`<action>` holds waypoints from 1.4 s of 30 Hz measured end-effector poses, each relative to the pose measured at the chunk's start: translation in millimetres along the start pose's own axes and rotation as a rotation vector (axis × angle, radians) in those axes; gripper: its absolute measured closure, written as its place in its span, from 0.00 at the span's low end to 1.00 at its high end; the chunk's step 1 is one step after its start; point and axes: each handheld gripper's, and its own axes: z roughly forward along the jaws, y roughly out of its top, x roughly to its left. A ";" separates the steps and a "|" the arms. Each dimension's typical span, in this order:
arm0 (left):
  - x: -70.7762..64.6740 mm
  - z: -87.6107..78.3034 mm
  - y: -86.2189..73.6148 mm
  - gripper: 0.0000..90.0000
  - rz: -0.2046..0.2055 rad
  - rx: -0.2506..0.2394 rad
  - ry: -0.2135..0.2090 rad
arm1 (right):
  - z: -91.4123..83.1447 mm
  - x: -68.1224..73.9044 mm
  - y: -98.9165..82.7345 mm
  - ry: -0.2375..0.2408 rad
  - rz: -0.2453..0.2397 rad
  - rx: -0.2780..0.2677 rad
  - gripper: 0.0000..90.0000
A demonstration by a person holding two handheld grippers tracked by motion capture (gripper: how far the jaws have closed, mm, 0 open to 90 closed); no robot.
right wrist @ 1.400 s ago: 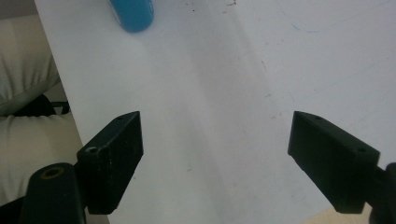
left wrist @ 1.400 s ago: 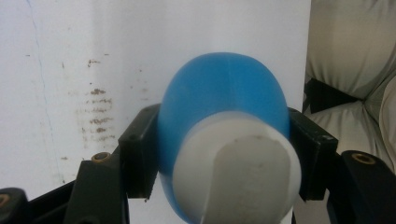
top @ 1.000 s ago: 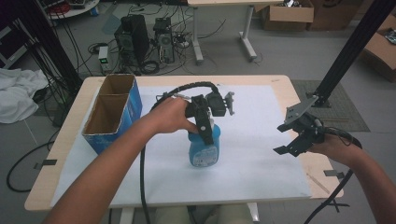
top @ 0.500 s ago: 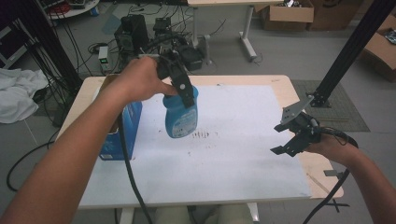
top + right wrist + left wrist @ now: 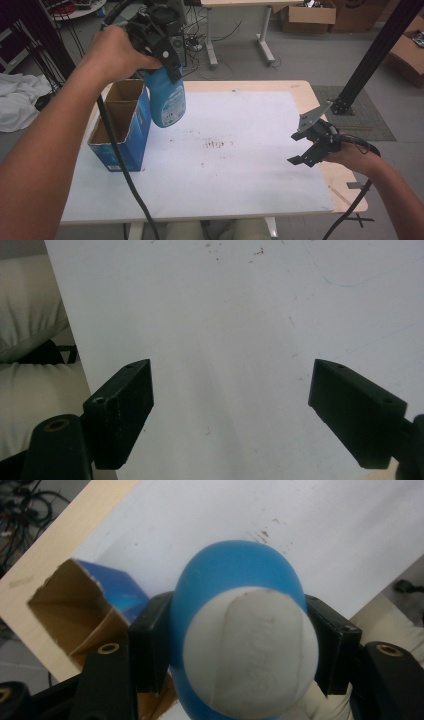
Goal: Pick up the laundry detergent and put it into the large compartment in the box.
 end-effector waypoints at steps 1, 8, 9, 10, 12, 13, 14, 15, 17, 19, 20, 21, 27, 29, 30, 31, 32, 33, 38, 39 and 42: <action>3.2 -1.5 -1.1 0.42 -0.022 -0.003 0.003 | 0.3 -0.1 0.1 0.002 0.003 -0.003 0.20; 24.1 -9.8 -10.7 0.42 -0.183 -0.016 0.050 | 1.6 -0.1 0.7 0.005 0.003 -0.003 0.20; 27.6 -11.1 -12.3 0.42 -0.201 -0.011 0.060 | 1.9 0.1 0.7 0.005 0.004 -0.003 0.20; 30.4 -11.8 -13.9 0.42 -0.222 -0.009 0.070 | 2.1 0.0 0.6 0.005 0.003 -0.002 0.20; 35.9 -13.4 -17.4 0.42 -0.266 -0.013 0.086 | 2.7 -0.4 0.2 0.006 0.003 -0.002 0.20; 39.2 -14.5 -19.2 0.42 -0.282 -0.010 0.092 | 2.9 -0.5 0.0 0.007 0.004 0.001 0.20; 42.1 -15.3 -21.2 0.42 -0.306 -0.019 0.098 | 3.1 -0.5 -0.1 0.007 0.004 0.001 0.20; 45.3 -16.4 -23.2 0.42 -0.321 -0.018 0.103 | 3.1 -0.4 0.0 0.007 0.003 0.001 0.20; 50.9 -18.1 -27.0 0.42 -0.357 -0.027 0.111 | 3.1 -0.5 0.0 0.006 0.003 0.000 0.20; 56.5 -19.4 -31.1 0.42 -0.380 -0.030 0.117 | 3.0 -0.6 0.1 0.006 0.003 0.001 0.20; 59.3 -19.7 -33.1 0.42 -0.392 -0.030 0.119 | 3.1 -0.6 0.1 0.006 0.003 0.001 0.20; 62.0 -20.0 -35.0 0.42 -0.405 -0.032 0.120 | 3.2 -0.7 0.2 0.006 0.003 0.002 0.20; 76.3 -17.1 -45.9 0.42 -0.458 -0.047 0.150 | 5.2 -1.1 0.2 0.007 0.004 0.004 0.20; 80.6 -14.7 -49.5 0.42 -0.474 -0.050 0.158 | 6.0 -1.5 0.1 0.009 0.006 0.006 0.20; 83.0 -13.8 -51.4 0.42 -0.482 -0.051 0.161 | 6.3 -1.6 0.2 0.009 0.006 0.006 0.20; 85.1 -12.4 -53.2 0.42 -0.489 -0.053 0.164 | 6.5 -1.5 0.4 0.009 0.007 0.006 0.20; 87.1 -11.3 -55.0 0.42 -0.495 -0.054 0.169 | 6.7 -1.4 0.6 0.009 0.008 0.006 0.20; 88.4 -10.0 -56.3 0.42 -0.498 -0.057 0.172 | 6.8 -1.5 0.8 0.008 0.006 0.007 0.20; 96.1 5.1 -64.3 0.42 -0.517 -0.053 0.187 | 7.7 -2.3 1.5 0.008 0.006 0.007 0.20; 97.5 9.4 -65.6 0.42 -0.517 -0.048 0.187 | 8.3 -2.6 1.6 0.008 0.005 0.007 0.20; 100.9 23.2 -69.7 0.42 -0.514 -0.048 0.185 | 10.0 -2.5 2.5 0.011 0.002 0.011 0.20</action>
